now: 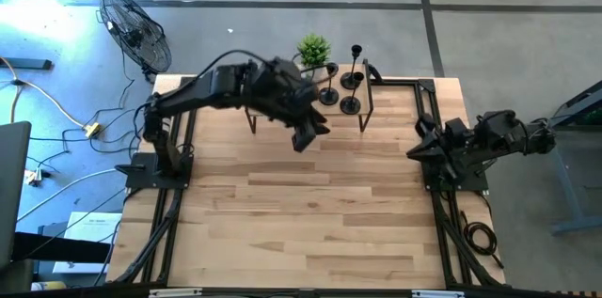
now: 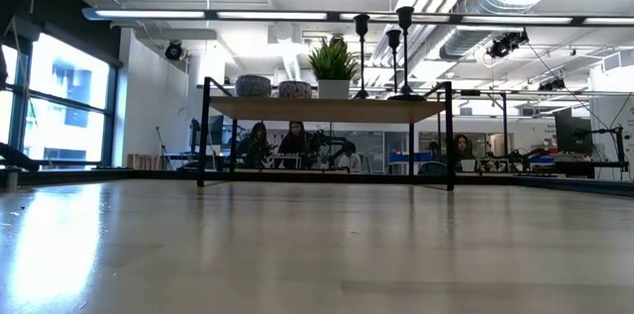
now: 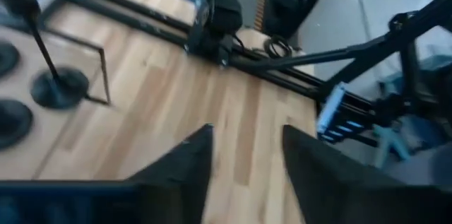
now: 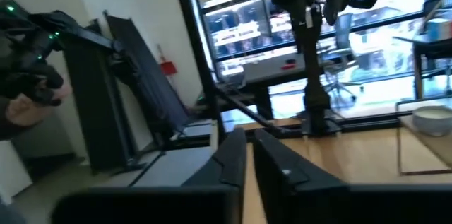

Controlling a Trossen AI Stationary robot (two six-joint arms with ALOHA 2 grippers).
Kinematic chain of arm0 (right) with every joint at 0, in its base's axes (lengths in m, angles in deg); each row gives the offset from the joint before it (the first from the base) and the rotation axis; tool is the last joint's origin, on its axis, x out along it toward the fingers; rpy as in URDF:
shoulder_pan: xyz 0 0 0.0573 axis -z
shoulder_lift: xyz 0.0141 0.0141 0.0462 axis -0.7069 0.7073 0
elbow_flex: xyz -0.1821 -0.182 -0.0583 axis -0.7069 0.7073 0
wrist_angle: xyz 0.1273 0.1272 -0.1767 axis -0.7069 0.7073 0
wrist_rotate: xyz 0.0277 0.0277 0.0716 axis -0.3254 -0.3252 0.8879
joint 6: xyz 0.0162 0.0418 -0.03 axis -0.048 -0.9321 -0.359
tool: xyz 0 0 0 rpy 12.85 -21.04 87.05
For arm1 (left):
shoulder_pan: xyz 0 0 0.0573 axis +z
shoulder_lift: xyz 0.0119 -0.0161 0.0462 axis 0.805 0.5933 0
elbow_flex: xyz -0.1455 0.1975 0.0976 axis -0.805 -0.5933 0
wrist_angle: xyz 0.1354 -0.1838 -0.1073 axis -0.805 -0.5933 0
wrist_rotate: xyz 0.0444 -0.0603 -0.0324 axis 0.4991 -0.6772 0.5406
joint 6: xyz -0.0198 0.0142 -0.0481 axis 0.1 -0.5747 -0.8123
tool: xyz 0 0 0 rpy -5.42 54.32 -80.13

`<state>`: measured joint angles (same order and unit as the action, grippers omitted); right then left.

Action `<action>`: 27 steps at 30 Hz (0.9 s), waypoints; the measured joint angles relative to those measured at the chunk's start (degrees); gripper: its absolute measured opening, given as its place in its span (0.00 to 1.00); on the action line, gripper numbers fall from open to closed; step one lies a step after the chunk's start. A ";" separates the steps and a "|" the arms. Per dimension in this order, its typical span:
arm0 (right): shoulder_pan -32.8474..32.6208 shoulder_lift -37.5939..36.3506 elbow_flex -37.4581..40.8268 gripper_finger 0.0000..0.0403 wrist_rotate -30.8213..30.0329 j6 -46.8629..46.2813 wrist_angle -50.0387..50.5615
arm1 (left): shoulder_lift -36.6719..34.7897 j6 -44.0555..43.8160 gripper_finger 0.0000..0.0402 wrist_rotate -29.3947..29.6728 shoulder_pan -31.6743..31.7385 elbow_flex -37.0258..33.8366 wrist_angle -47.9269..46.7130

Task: Pick & Place candle stick holders
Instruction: Return to Home Position

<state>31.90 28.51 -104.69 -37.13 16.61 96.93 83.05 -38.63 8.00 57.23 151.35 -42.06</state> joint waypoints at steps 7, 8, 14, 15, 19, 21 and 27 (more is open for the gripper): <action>0.00 -0.03 -1.00 0.01 2.29 -1.19 1.39 | 0.00 2.43 0.03 14.47 -8.16 0.02 0.44; 0.00 0.00 -2.21 0.01 2.48 -0.53 2.53 | -0.17 2.60 0.04 16.34 -9.17 0.17 -0.54; 0.01 0.07 -16.23 0.00 0.71 4.98 13.70 | -4.39 2.06 0.01 26.38 -14.11 0.74 -11.41; 0.00 0.09 -19.53 0.00 -0.18 5.99 16.12 | -5.40 1.98 0.01 27.99 -14.86 0.74 -12.28; 0.00 0.11 -33.30 0.00 -4.48 9.94 25.29 | -10.56 4.38 0.00 30.64 -17.02 0.70 -14.03; 0.02 0.11 -39.65 0.00 -5.57 10.52 28.40 | -14.34 5.77 0.01 33.07 -17.79 0.70 -16.19; 0.02 -0.54 -53.12 0.00 -6.01 15.95 43.16 | -25.00 2.70 0.00 41.80 -18.00 0.69 -30.15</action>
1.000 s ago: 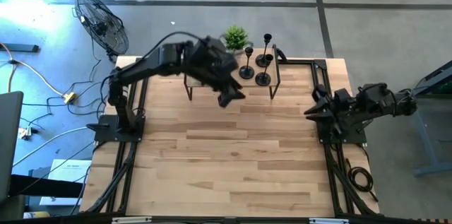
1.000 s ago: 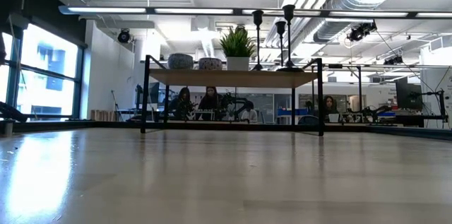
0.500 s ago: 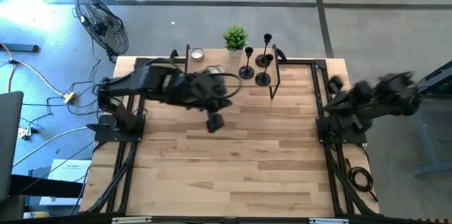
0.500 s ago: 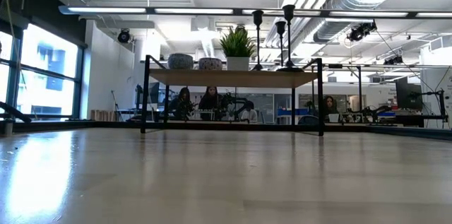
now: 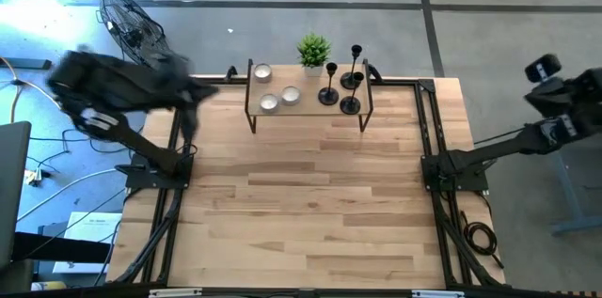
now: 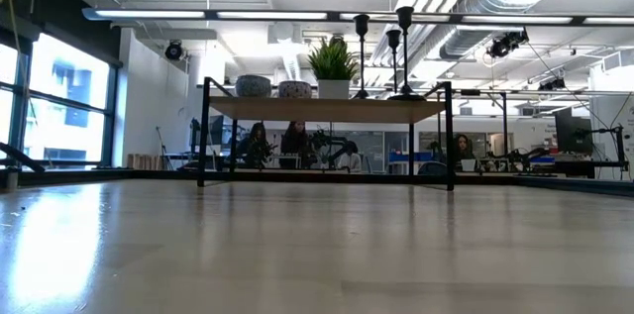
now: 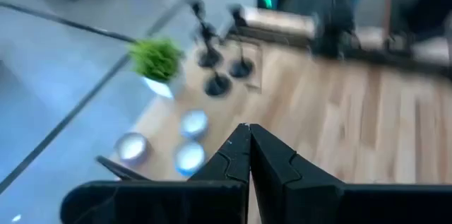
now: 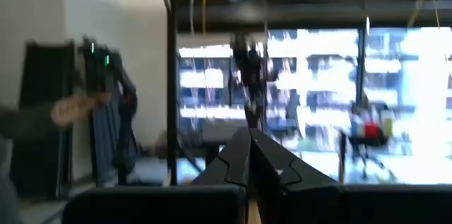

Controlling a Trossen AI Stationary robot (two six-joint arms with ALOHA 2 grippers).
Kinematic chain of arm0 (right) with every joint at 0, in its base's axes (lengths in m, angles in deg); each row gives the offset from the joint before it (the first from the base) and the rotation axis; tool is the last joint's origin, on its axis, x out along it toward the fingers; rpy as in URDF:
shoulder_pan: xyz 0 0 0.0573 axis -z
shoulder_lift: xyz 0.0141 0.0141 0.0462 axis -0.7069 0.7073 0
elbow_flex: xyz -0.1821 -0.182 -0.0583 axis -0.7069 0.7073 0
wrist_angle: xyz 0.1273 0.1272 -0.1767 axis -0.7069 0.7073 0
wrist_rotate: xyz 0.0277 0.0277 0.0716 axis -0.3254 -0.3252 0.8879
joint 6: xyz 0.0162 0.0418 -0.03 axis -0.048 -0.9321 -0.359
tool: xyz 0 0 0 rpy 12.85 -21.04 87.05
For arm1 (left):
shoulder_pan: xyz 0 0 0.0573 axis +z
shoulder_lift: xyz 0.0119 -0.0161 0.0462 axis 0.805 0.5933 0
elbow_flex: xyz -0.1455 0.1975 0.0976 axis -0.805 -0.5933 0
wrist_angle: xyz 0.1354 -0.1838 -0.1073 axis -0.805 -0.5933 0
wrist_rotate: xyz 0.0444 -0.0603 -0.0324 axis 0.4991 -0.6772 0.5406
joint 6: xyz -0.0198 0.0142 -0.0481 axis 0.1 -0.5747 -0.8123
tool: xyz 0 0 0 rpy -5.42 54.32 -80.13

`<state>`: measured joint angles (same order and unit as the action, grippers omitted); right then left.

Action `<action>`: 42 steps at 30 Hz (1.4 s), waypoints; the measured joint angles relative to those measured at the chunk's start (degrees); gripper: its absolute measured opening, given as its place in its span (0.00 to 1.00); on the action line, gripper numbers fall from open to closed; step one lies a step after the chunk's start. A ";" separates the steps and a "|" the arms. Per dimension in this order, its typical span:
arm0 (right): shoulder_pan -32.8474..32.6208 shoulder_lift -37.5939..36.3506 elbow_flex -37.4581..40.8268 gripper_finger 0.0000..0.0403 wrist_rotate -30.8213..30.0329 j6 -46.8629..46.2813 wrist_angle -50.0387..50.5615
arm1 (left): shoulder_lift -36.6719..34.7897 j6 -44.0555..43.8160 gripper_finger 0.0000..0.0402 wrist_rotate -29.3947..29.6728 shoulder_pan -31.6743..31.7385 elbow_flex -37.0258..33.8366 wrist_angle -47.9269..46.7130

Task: Pick & Place candle stick holders
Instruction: Return to Home Position

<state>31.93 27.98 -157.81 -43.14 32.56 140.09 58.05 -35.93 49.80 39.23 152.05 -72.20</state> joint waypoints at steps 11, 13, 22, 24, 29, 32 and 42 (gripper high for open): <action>0.04 -10.57 22.61 0.00 -1.07 -4.43 -4.30 | -26.87 -1.97 0.00 3.55 0.07 -23.97 6.18; -0.21 -13.21 28.32 0.00 -1.51 -4.37 -8.15 | -32.45 -1.97 0.00 3.05 0.07 -31.86 10.25; -1.31 -14.69 43.01 0.00 -0.81 -5.35 -21.76 | -61.62 4.80 0.00 -6.75 0.07 -71.12 40.20; -1.33 -14.86 44.73 0.00 -1.23 -6.28 -23.45 | -67.60 4.95 0.00 -8.75 0.07 -78.47 44.79; -1.31 -14.79 50.22 0.00 -2.68 -7.81 -28.71 | -79.31 2.51 0.00 -13.50 0.07 -93.29 54.63; -1.31 -14.85 53.62 0.00 -3.08 -8.92 -33.12 | -79.17 2.95 0.00 -16.09 0.09 -98.89 59.79; -1.27 -14.82 68.04 0.00 -7.01 -9.46 -50.30 | -78.32 6.20 0.00 -22.60 0.09 -108.84 72.03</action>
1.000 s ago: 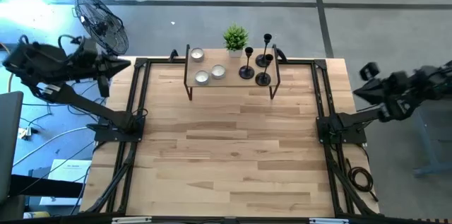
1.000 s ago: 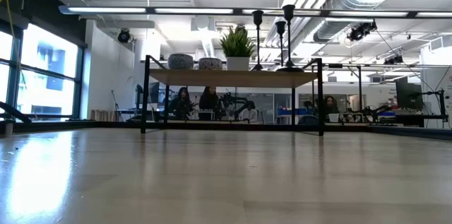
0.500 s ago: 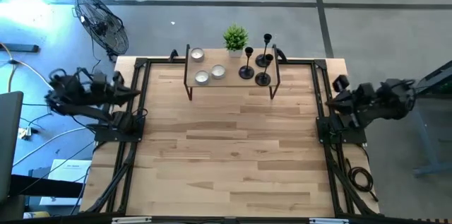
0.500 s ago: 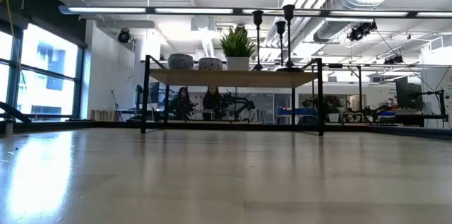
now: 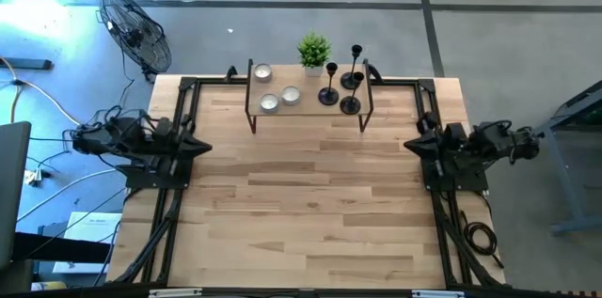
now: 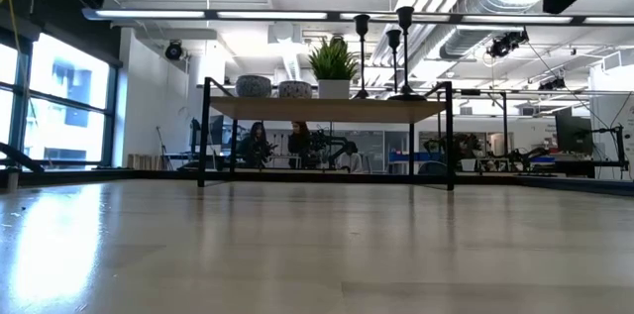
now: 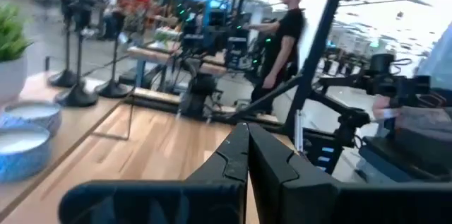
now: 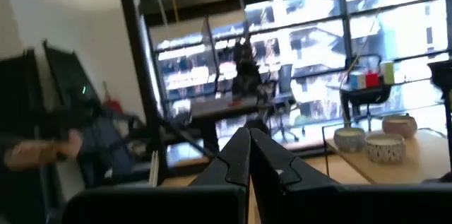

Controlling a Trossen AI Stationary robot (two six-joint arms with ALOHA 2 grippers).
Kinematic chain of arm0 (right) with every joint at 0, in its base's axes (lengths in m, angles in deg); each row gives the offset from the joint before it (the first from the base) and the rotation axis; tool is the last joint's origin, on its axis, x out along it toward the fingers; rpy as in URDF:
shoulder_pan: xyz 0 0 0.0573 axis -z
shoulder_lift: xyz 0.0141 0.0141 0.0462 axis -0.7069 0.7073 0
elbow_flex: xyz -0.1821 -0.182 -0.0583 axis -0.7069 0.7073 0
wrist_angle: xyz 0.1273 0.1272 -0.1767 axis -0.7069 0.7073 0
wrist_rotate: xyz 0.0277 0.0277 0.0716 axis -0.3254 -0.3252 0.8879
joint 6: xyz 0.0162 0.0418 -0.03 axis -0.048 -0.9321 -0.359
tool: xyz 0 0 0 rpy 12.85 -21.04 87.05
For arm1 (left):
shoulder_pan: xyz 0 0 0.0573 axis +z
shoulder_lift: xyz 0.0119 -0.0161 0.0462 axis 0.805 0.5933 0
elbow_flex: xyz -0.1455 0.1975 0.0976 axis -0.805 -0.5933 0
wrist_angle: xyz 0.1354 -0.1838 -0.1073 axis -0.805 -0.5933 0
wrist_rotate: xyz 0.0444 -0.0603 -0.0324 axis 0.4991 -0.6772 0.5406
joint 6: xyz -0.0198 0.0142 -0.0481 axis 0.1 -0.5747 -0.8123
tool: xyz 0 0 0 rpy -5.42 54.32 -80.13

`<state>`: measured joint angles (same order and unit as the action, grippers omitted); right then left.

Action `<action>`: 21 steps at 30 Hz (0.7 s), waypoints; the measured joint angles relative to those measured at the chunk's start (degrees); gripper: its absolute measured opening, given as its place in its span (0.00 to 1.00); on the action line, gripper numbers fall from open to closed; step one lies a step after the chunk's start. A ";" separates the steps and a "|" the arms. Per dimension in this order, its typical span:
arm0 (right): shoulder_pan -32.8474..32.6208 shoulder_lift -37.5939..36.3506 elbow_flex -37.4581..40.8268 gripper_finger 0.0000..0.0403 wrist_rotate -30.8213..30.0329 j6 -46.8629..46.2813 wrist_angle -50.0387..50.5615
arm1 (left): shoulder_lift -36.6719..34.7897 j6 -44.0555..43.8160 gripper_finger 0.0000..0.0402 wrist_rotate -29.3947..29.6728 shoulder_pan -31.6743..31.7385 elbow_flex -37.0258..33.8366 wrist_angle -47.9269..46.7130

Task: Pick & Place candle stick holders
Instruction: Return to Home Position

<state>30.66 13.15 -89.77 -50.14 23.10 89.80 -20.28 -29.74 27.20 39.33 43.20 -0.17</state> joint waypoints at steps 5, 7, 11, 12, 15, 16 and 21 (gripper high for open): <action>0.09 -0.12 6.32 0.00 -2.35 -1.44 -8.03 | -1.03 1.30 0.00 -2.71 0.00 -4.51 1.87; 0.09 -0.12 9.07 0.00 -2.39 -2.16 -11.43 | -1.11 1.26 0.00 -2.54 0.00 -5.99 2.64; 0.09 -0.07 15.33 0.00 -3.37 -2.84 -18.76 | -0.98 0.93 0.00 -2.22 0.00 -9.33 2.97; 0.09 -0.07 16.92 0.00 -3.57 -2.82 -20.99 | -1.04 0.95 0.00 -2.10 0.00 -10.21 3.91; 0.07 -0.01 18.03 0.00 -6.34 -3.09 -20.84 | -1.02 1.25 0.00 -2.09 0.00 -12.32 6.08; 0.09 0.04 18.02 0.00 -7.24 -3.42 -20.54 | -1.02 1.26 0.00 -1.83 0.00 -13.02 6.56; 0.09 -0.03 18.20 0.00 -8.17 -0.99 -22.06 | -1.02 -0.54 0.00 0.30 0.00 -17.00 8.14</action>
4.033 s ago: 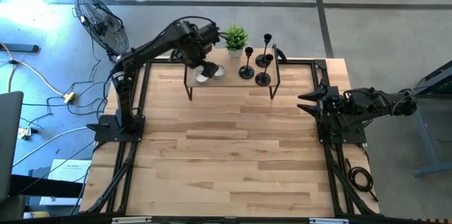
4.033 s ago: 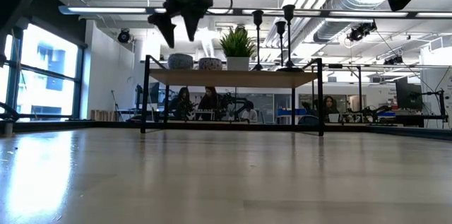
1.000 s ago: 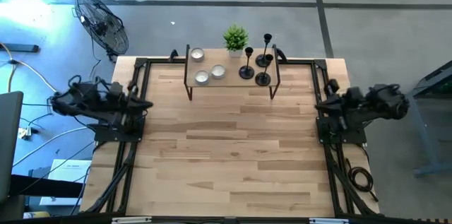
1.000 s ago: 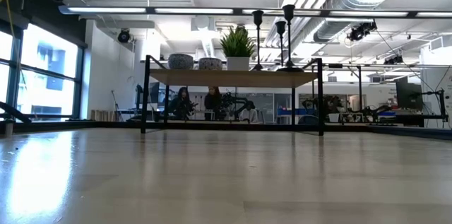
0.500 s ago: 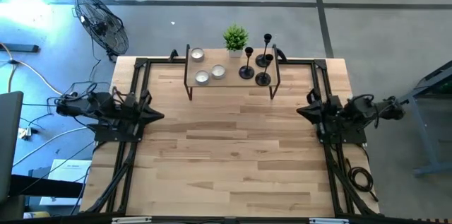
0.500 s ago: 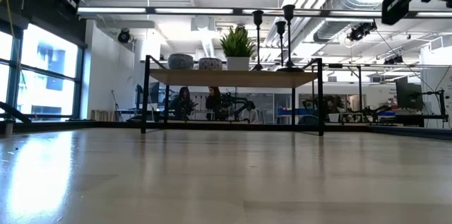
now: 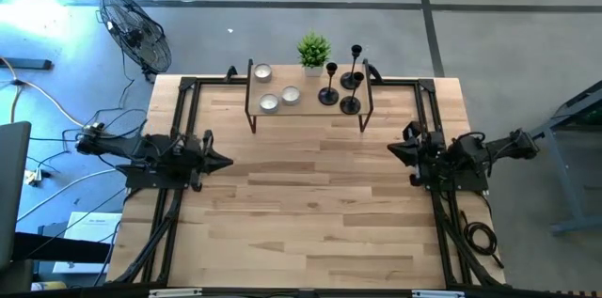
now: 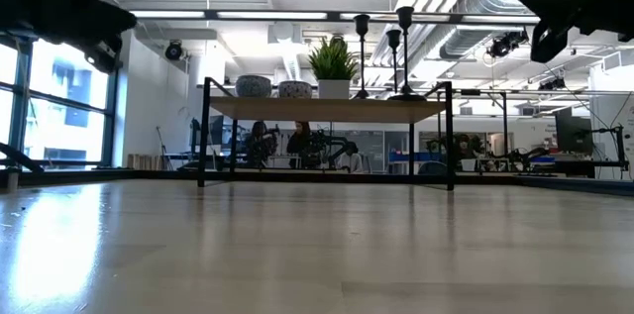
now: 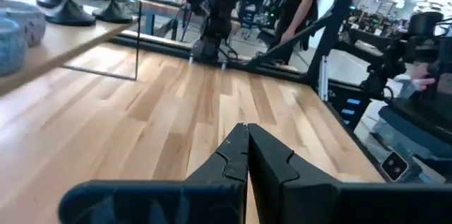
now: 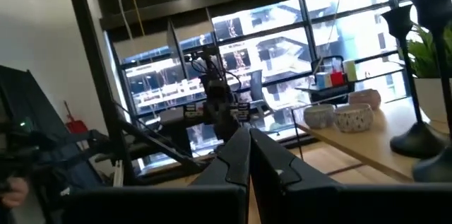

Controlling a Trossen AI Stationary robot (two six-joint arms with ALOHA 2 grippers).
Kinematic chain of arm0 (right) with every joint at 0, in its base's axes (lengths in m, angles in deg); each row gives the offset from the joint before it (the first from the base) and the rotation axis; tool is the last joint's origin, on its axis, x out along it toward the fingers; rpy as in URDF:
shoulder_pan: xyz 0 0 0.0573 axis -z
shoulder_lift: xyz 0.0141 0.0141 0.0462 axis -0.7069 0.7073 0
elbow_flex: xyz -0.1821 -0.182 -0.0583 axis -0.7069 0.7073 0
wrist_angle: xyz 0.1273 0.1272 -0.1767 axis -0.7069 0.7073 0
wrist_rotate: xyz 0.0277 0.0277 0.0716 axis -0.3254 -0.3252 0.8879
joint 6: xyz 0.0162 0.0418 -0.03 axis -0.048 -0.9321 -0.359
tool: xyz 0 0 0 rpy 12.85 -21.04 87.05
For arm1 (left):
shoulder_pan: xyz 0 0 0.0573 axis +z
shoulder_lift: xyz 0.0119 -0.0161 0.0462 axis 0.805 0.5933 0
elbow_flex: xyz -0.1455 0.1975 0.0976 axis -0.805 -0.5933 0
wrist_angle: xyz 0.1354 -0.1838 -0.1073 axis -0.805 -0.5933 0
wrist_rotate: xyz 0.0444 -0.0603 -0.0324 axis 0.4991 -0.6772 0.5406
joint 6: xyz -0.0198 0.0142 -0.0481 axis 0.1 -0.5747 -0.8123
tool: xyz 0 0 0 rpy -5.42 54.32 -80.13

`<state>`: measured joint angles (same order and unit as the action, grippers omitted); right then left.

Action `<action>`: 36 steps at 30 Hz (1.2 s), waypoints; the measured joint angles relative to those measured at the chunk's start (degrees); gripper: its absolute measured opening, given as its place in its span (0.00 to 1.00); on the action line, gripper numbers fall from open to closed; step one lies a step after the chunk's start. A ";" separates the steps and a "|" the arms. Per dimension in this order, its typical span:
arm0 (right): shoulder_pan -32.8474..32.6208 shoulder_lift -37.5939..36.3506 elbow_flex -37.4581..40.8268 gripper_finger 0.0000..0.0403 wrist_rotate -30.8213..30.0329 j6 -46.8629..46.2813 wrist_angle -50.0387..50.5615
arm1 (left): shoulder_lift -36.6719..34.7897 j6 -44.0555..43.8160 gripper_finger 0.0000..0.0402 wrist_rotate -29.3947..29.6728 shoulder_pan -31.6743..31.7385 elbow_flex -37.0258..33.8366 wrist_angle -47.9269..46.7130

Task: Pick & Place candle stick holders
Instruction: Return to Home Position

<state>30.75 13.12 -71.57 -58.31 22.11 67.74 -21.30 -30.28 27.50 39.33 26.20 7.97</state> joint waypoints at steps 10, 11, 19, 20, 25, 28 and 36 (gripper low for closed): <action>-0.02 0.02 0.02 0.00 -4.00 -6.18 8.64 | 0.58 -2.57 0.00 -7.82 0.02 -7.79 12.28; -0.02 0.02 0.02 0.00 -4.71 -7.29 9.63 | 0.59 -2.36 0.00 -8.12 0.02 -7.87 12.39; -0.02 0.03 0.02 0.00 -9.93 -8.80 11.98 | 0.57 -2.79 0.00 -2.75 0.02 -8.04 12.45; -0.02 0.04 0.03 0.00 -11.03 -8.76 12.05 | 0.55 -2.74 0.00 -0.92 0.02 -8.06 12.70; 0.00 0.04 0.04 0.00 -10.23 -7.52 12.51 | 0.57 -1.22 0.00 4.88 0.02 -8.11 13.25; 0.00 0.04 0.04 0.00 -4.47 -7.37 12.90 | 0.57 -1.49 0.00 4.87 0.02 -8.13 13.25; 0.00 1.94 0.04 0.00 5.90 -6.32 14.65 | 0.57 -4.41 0.00 5.07 0.02 -8.16 13.31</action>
<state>30.75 15.07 -71.53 -52.41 15.79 82.39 -20.73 -34.69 32.57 39.35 18.03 21.28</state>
